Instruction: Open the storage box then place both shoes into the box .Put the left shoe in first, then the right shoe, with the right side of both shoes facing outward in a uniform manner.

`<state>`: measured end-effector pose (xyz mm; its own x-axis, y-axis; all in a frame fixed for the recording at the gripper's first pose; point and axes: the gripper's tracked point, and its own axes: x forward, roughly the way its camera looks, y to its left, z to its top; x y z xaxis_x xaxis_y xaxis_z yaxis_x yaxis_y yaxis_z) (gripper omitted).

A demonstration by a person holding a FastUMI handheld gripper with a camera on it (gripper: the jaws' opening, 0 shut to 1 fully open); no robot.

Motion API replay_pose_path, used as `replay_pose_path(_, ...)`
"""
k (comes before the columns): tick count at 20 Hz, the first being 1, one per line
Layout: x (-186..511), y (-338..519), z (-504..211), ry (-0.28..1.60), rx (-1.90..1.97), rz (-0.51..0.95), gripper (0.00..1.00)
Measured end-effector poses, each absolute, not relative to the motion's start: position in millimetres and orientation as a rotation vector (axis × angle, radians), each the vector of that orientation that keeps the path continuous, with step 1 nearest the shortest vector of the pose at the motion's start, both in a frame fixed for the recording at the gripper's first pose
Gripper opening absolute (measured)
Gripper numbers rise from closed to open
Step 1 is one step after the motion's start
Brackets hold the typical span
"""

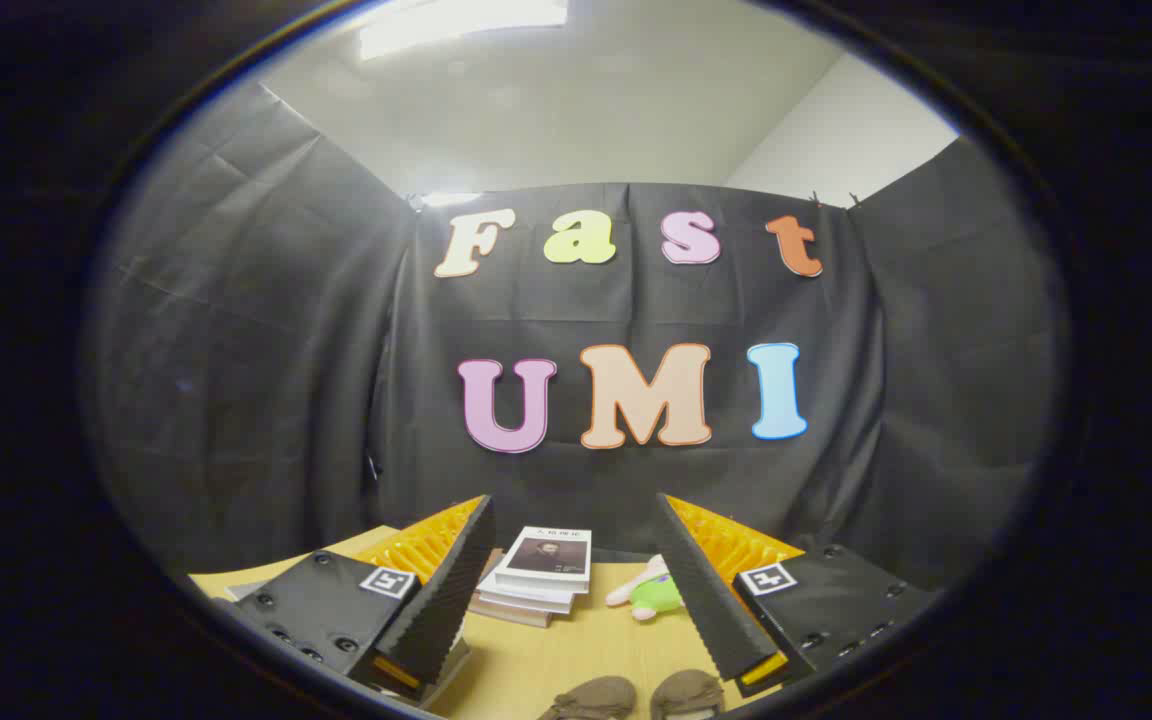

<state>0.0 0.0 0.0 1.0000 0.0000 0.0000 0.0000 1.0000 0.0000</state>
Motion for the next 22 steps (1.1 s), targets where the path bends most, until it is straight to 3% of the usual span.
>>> replay_pose_path(16,-8,-27,-4,0.028,0.021,-0.013,1.00)
replay_pose_path(22,-12,-17,-30,0.116,0.164,0.076,1.00)
